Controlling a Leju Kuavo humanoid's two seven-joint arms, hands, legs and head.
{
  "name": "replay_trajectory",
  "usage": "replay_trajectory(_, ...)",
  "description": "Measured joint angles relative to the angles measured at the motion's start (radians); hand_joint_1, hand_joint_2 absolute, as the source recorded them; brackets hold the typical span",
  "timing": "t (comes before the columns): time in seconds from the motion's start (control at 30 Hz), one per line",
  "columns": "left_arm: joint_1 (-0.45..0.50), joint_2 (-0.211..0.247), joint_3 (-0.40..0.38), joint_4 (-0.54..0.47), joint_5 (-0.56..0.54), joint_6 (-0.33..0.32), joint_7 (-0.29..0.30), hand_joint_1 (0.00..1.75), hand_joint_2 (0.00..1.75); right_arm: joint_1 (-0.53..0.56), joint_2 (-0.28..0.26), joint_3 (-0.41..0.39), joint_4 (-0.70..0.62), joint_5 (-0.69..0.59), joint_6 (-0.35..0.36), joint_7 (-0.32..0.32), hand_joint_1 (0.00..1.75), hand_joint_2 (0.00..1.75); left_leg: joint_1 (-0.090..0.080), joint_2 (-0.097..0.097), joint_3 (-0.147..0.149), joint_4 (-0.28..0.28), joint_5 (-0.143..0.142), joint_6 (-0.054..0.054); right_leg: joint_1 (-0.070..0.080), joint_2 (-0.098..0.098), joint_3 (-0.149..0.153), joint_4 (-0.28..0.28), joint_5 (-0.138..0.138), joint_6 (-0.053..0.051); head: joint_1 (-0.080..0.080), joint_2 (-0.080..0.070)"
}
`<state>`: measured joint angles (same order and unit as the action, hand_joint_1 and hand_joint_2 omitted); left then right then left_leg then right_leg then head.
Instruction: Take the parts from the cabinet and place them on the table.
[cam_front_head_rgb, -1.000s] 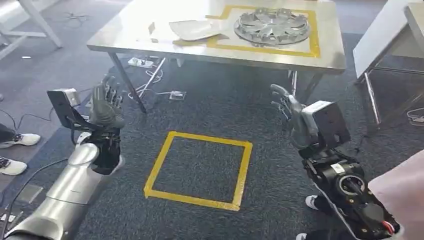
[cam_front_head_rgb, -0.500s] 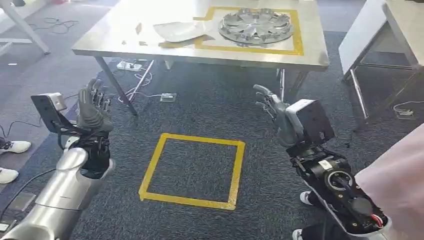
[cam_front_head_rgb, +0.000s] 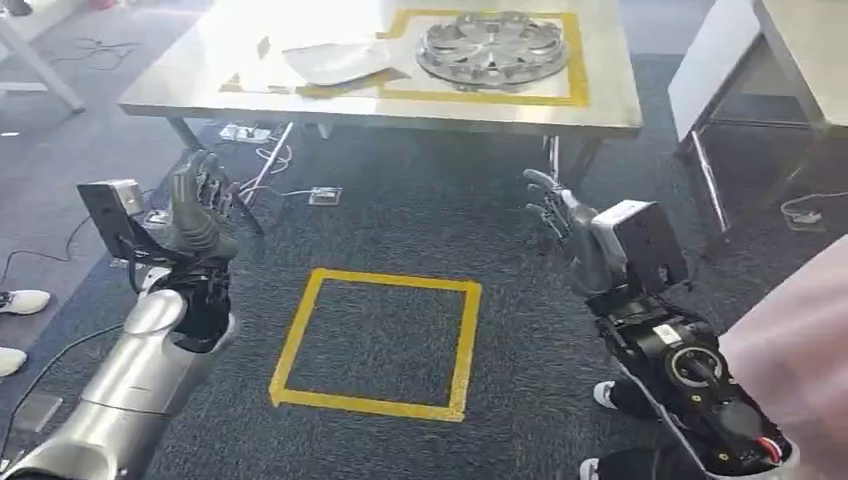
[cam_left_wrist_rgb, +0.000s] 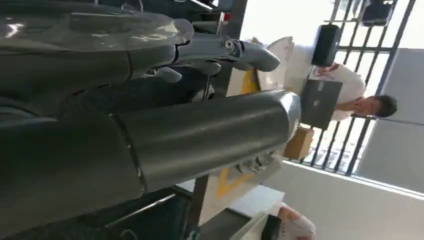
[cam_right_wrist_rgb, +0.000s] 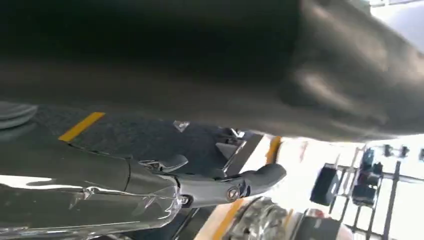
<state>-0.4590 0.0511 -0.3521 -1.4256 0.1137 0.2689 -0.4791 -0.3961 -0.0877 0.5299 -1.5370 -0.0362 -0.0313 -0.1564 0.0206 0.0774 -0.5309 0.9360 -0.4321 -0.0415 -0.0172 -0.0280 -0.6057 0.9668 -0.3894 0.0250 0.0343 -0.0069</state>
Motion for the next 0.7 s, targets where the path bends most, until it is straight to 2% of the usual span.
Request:
replay_trajectory(0.03, -0.001, 0.001, 0.0, -0.001, 0.0, 0.0, 0.0, 0.0, 0.0, -0.001, 0.0, 0.0, -0.001, 0.0, 0.0, 0.0, 0.0, 0.0, 0.005, -0.008, 0.0, 0.007, -0.016, -0.006, -0.006, 0.008, 0.009, -0.006, 0.001, -0.009, -0.003, 0.0)
replay_trajectory(0.07, -0.003, 0.002, 0.0, -0.001, 0.0, 0.0, 0.0, 0.0, 0.0, -0.003, 0.0, 0.0, -0.002, 0.0, 0.0, -0.002, 0.0, 0.0, 0.007, -0.034, -0.013, 0.042, -0.038, -0.007, -0.006, 0.017, 0.01, -0.006, 0.0, -0.013, -0.015, 0.0)
replay_trajectory(0.1, -0.005, 0.002, -0.001, -0.002, 0.0, 0.0, 0.0, 0.0, 0.0, -0.004, 0.0, 0.0, -0.002, 0.0, 0.0, -0.002, 0.0, 0.0, 0.008, -0.053, -0.055, 0.124, -0.077, -0.007, -0.006, 0.024, 0.01, -0.006, -0.001, -0.019, -0.022, 0.0)
replay_trajectory(0.17, -0.001, 0.003, 0.0, -0.002, 0.0, 0.0, 0.0, 0.0, 0.0, -0.002, 0.0, 0.001, -0.001, 0.0, 0.001, -0.001, 0.0, 0.0, 0.006, -0.068, -0.155, 0.302, -0.14, -0.008, -0.004, 0.043, 0.01, -0.006, -0.001, -0.022, -0.041, 0.0)
replay_trajectory(0.2, 0.002, 0.003, 0.0, -0.002, 0.0, 0.0, 0.0, 0.0, 0.0, 0.0, 0.0, 0.001, -0.001, 0.0, 0.001, -0.001, 0.0, 0.0, 0.006, -0.07, -0.191, 0.353, -0.144, -0.006, -0.001, 0.054, 0.011, -0.006, -0.002, -0.023, -0.046, 0.0)
replay_trajectory(0.23, 0.004, 0.003, 0.0, -0.002, 0.0, 0.0, 0.0, 0.0, 0.0, 0.0, 0.0, 0.001, -0.001, 0.0, 0.001, -0.001, 0.0, 0.0, 0.005, -0.071, -0.2, 0.348, -0.121, -0.002, 0.001, 0.064, 0.013, -0.006, -0.003, -0.024, -0.049, 0.0)
replay_trajectory(0.27, 0.005, 0.003, 0.0, -0.002, 0.0, 0.0, 0.0, 0.0, 0.0, 0.0, 0.0, 0.002, -0.001, 0.0, 0.001, -0.001, 0.0, 0.0, 0.004, -0.072, -0.186, 0.301, -0.081, 0.003, 0.002, 0.074, 0.015, -0.006, -0.003, -0.024, -0.052, 0.0)
replay_trajectory(0.3, 0.004, 0.003, -0.001, -0.002, 0.0, 0.0, 0.0, 0.0, 0.0, 0.0, 0.0, 0.002, -0.001, 0.0, 0.001, -0.001, 0.0, 0.0, 0.003, -0.076, -0.15, 0.211, -0.025, 0.01, 0.003, 0.085, 0.019, -0.006, -0.004, -0.024, -0.055, 0.0)
replay_trajectory(0.33, 0.003, 0.003, -0.001, -0.002, 0.0, 0.0, 0.0, 0.0, 0.0, -0.001, 0.0, 0.002, -0.001, 0.0, 0.001, -0.001, 0.0, 0.0, 0.002, -0.092, -0.103, 0.107, 0.029, 0.018, 0.003, 0.094, 0.022, -0.006, -0.005, -0.022, -0.057, 0.0)
replay_trajectory(0.37, 0.001, 0.003, -0.001, -0.003, 0.0, 0.0, 0.0, 0.0, 0.0, -0.001, 0.0, 0.002, -0.001, 0.0, 0.001, -0.001, 0.0, 0.0, 0.002, -0.128, -0.075, 0.033, 0.045, 0.025, 0.001, 0.101, 0.021, -0.006, -0.006, -0.02, -0.06, 0.0)
replay_trajectory(0.4, 0.001, 0.002, -0.001, -0.003, 0.0, 0.0, 0.0, 0.0, 0.0, -0.001, 0.0, 0.002, -0.001, 0.0, 0.001, -0.001, 0.0, 0.0, -0.001, -0.128, -0.066, 0.019, 0.04, 0.023, 0.006, 0.112, 0.015, -0.004, -0.006, -0.014, -0.059, 0.0)
replay_trajectory(0.43, 0.0, 0.002, -0.001, -0.003, 0.0, 0.0, 0.0, 0.0, 0.0, -0.001, 0.0, 0.002, -0.001, 0.0, 0.001, -0.001, 0.0, 0.0, -0.005, -0.12, -0.067, 0.021, 0.04, 0.023, 0.002, 0.117, 0.012, -0.006, -0.005, -0.008, -0.059, 0.0)
replay_trajectory(0.5, 0.0, 0.002, -0.001, -0.003, 0.0, 0.0, 0.0, 0.0, 0.0, 0.0, 0.0, 0.002, -0.001, 0.0, 0.001, -0.001, 0.0, 0.0, -0.01, -0.109, -0.065, 0.019, 0.04, 0.03, -0.003, 0.13, 0.013, -0.015, -0.001, 0.006, -0.058, 0.0)
replay_trajectory(0.53, -0.002, 0.0, -0.001, -0.003, 0.0, 0.0, 0.0, 0.0, 0.0, 0.0, 0.0, 0.002, -0.001, 0.0, 0.001, -0.001, 0.0, 0.0, 0.0, -0.098, -0.06, 0.008, 0.045, 0.037, 0.002, 0.132, 0.01, -0.015, -0.002, 0.012, -0.059, 0.0)
replay_trajectory(0.57, -0.003, 0.0, -0.001, -0.004, 0.0, 0.0, 0.0, 0.0, 0.0, 0.0, 0.0, 0.0, -0.001, 0.0, 0.001, -0.001, 0.0, 0.0, 0.001, -0.088, -0.054, 0.002, 0.047, 0.04, 0.001, 0.096, 0.0, 0.005, -0.021, 0.015, -0.055, 0.0)
replay_trajectory(0.6, -0.003, 0.0, -0.001, -0.005, 0.0, 0.0, 0.0, 0.0, 0.0, -0.004, 0.0, 0.0, -0.001, 0.0, 0.001, -0.001, 0.0, 0.0, -0.001, -0.084, -0.053, 0.002, 0.045, 0.048, 0.003, 0.063, -0.025, 0.068, -0.061, 0.017, -0.039, 0.0)
replay_trajectory(0.63, -0.003, 0.0, -0.001, -0.005, 0.0, -0.001, 0.0, 0.0, 0.0, -0.003, 0.0, 0.0, -0.001, 0.0, 0.001, -0.001, 0.0, 0.0, -0.003, -0.076, -0.052, 0.002, 0.044, 0.05, 0.001, 0.048, -0.064, 0.16, -0.105, 0.022, -0.033, 0.0)
replay_trajectory(0.67, -0.001, 0.0, -0.001, -0.005, 0.0, -0.001, 0.0, 0.0, 0.0, 0.0, 0.0, 0.0, -0.001, 0.0, 0.001, 0.0, 0.0, 0.0, -0.005, -0.068, -0.052, 0.003, 0.043, 0.052, 0.0, 0.041, -0.107, 0.252, -0.142, 0.025, -0.026, 0.0)
replay_trajectory(0.7, 0.0, 0.0, -0.001, -0.005, 0.0, -0.001, 0.0, 0.0, 0.0, 0.002, 0.0, 0.0, -0.001, 0.0, 0.002, 0.0, 0.0, 0.0, -0.007, -0.061, -0.052, 0.003, 0.043, 0.053, 0.0, 0.038, -0.135, 0.314, -0.161, 0.027, -0.024, 0.0)
